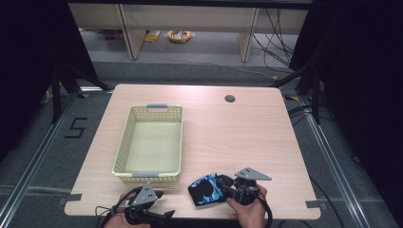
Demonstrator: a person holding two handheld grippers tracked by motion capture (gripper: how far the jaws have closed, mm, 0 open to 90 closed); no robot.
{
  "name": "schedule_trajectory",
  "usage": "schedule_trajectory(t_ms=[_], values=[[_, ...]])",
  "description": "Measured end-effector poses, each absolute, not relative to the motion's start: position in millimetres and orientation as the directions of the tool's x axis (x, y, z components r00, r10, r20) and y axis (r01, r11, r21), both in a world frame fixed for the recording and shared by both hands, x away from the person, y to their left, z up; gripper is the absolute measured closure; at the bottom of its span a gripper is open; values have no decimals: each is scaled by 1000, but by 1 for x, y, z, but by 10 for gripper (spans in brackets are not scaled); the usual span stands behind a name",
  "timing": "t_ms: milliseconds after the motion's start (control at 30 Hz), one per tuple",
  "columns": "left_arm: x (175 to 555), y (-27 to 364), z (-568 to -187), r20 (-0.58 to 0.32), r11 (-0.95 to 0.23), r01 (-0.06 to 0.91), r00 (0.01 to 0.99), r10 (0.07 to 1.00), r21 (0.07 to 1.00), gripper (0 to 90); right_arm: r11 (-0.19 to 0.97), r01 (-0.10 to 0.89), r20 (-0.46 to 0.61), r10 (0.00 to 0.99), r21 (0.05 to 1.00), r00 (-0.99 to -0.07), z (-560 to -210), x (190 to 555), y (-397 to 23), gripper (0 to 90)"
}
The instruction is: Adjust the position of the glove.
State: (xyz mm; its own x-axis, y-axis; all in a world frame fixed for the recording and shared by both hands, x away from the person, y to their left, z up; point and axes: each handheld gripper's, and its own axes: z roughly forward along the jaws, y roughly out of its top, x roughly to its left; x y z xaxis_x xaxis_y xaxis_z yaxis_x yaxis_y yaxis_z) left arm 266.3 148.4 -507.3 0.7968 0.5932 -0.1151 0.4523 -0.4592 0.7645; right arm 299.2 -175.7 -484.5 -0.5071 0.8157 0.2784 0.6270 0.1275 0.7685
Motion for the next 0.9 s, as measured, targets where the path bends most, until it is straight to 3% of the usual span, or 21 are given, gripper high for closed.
schedule_trajectory(t_ms=[200, 900], values=[[271, 145, -509, -186, -415, 502, 777, 601, 759, 283, 198, 636, 245, 807, 746, -538, -483, 305, -197, 640], [306, 93, -501, -111, -483, 439, 816, 568, 757, 479, 304, 677, 289, 733, 670, -615, -500, 322, -193, 674]])
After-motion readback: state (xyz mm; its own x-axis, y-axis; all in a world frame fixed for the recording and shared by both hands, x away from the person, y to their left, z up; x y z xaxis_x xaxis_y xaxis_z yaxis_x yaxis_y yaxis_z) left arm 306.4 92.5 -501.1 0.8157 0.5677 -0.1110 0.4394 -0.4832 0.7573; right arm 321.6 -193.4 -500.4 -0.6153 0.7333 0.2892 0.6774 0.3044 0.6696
